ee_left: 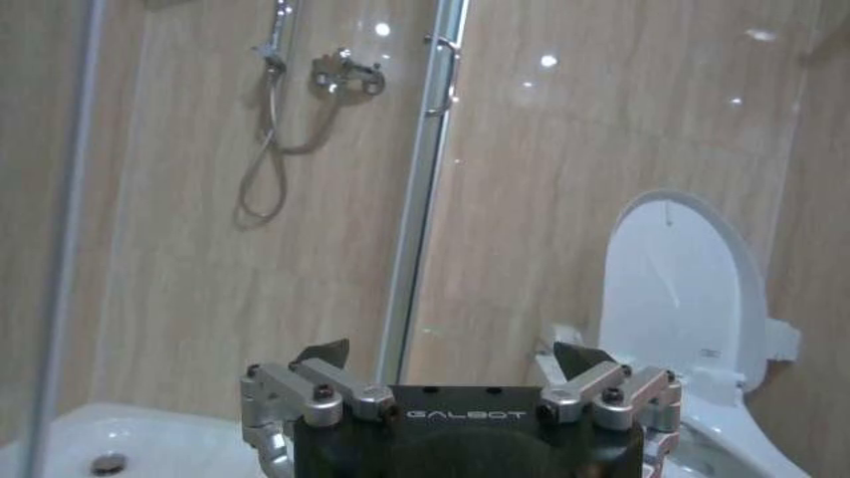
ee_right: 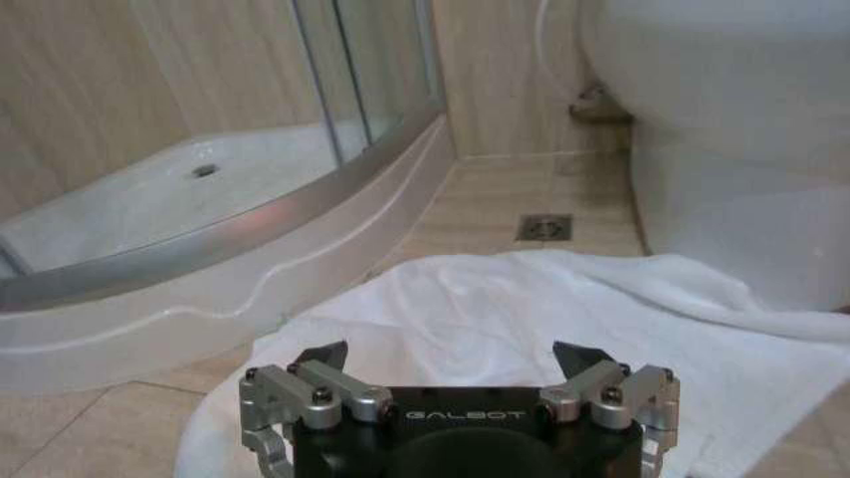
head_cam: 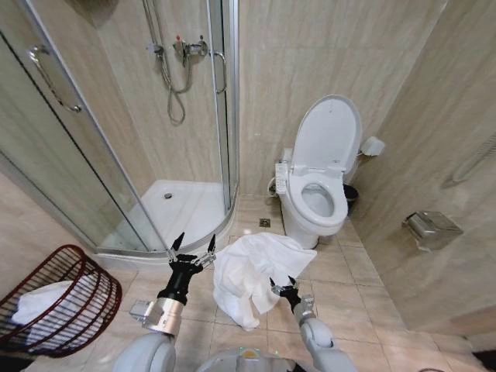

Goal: Discard the used towel into the hamper.

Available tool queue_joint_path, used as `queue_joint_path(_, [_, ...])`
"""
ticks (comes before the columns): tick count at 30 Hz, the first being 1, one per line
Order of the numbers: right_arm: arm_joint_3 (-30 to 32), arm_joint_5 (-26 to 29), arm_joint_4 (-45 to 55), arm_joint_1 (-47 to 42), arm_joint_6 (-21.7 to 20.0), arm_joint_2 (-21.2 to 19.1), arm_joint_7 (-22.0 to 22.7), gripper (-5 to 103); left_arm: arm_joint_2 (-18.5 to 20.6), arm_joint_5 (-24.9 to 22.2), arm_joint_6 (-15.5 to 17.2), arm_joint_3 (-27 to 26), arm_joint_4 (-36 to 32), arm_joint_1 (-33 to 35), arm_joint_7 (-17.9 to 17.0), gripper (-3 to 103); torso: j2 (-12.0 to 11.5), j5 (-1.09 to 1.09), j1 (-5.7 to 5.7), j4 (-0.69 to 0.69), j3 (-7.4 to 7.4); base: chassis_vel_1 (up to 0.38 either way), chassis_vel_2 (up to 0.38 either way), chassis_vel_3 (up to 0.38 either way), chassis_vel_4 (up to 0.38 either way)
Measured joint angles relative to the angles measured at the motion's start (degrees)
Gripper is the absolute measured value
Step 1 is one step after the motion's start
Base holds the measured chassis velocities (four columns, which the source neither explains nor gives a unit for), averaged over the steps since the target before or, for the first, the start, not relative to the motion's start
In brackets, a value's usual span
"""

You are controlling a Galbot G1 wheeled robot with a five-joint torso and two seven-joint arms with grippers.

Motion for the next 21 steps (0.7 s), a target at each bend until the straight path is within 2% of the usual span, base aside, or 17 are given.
queue_joint_path(5, [0.43, 0.89, -1.81, 1.41, 0.2, -0.49, -1.09, 100, 0.0, 0.0, 0.0, 0.0, 0.0, 0.0, 0.0, 100, -0.82, 0.0, -0.31, -0.01, -0.51, 0.057, 0.06, 0.065, 0.059])
queue_joint_path(8, [0.8, 3.09, -2.77, 2.25, 0.07, -0.51, -1.18, 100, -0.01, 0.0, 0.0, 0.0, 0.0, 0.0, 0.0, 100, -1.11, 0.0, -0.42, 0.0, -0.69, 0.068, 0.074, 0.067, 0.065])
queue_joint_path(9, [0.94, 6.84, -4.25, 3.43, -0.84, -0.73, -0.6, 100, 0.0, 0.0, 0.0, 0.0, 0.0, 0.0, 0.0, 100, -1.55, 0.01, -0.59, 0.0, -0.96, 0.082, 0.071, 0.068, 0.091])
queue_joint_path(10, [1.02, 7.26, -5.94, 4.48, -0.66, -1.16, -0.66, 100, -0.01, 0.0, 0.0, 0.0, 0.0, 0.0, 0.0, 100, -1.95, 0.01, -0.78, 0.02, -1.18, 0.07, 0.071, 0.072, 0.066])
queue_joint_path(21, [0.83, 1.85, -13.58, 8.51, 1.43, -0.35, -1.17, 100, 0.0, 0.0, 0.0, 0.0, 0.0, 0.0, 0.0, 100, -4.08, 0.01, -1.66, -0.01, -2.43, 0.036, 0.035, 0.034, 0.025])
